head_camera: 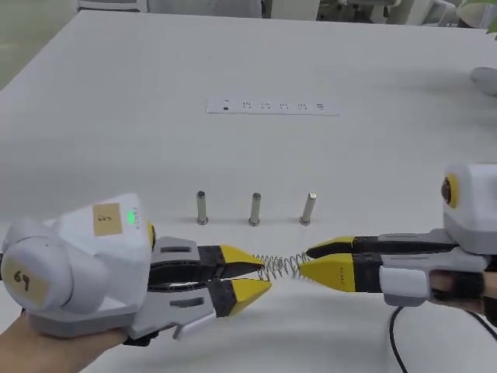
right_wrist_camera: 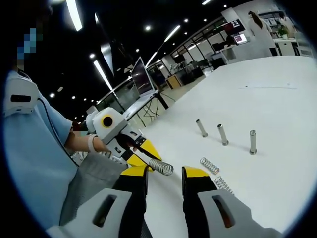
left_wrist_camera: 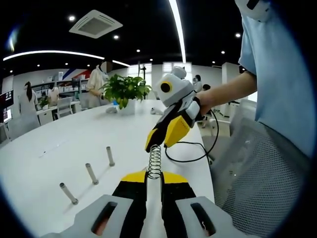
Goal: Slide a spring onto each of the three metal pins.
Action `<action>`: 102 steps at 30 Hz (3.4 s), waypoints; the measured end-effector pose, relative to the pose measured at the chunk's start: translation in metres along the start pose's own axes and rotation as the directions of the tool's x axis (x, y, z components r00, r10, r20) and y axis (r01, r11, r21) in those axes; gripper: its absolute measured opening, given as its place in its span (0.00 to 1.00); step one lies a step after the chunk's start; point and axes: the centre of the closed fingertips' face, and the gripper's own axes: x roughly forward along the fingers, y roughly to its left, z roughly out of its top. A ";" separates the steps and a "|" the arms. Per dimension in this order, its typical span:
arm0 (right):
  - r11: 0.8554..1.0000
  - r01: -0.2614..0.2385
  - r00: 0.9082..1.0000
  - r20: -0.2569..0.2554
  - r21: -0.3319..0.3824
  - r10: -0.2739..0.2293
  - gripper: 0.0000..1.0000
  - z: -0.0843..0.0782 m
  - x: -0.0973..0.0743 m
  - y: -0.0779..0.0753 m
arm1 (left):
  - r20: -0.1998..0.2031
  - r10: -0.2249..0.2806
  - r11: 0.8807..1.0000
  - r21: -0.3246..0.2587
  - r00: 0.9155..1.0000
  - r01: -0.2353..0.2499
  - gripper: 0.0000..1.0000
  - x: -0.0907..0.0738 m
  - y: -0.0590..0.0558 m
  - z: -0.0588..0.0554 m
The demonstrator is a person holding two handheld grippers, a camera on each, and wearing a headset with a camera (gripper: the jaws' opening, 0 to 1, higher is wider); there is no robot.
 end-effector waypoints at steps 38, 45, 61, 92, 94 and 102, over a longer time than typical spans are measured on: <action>0.988 0.018 0.996 -0.088 -0.152 -0.032 0.08 0.004 0.005 0.014 | -0.033 -0.006 1.000 0.006 0.999 0.006 0.02 0.003 0.000 -0.007; 0.959 0.038 0.987 -0.140 -0.280 -0.080 0.08 0.007 0.008 0.021 | -0.041 -0.010 1.000 0.007 0.999 0.010 0.02 0.005 0.001 -0.009; 0.918 0.012 0.977 -0.191 -0.397 -0.096 0.08 0.013 0.017 0.027 | -0.047 -0.019 1.000 0.008 0.999 0.020 0.02 0.008 0.000 -0.009; 0.842 -0.048 0.944 -0.300 -0.538 -0.137 0.31 0.008 0.011 0.015 | -0.104 -0.039 0.998 0.041 0.994 0.044 0.01 0.007 0.000 -0.020; 0.823 -0.073 0.933 -0.330 -0.563 -0.143 0.31 0.006 0.011 0.015 | -0.113 -0.044 0.998 0.046 0.993 0.050 0.01 0.006 -0.001 -0.021; 0.755 -0.176 0.888 -0.433 -0.632 -0.155 0.26 -0.005 0.021 0.018 | -0.178 -0.072 0.994 0.070 0.981 0.086 0.01 0.006 -0.003 -0.032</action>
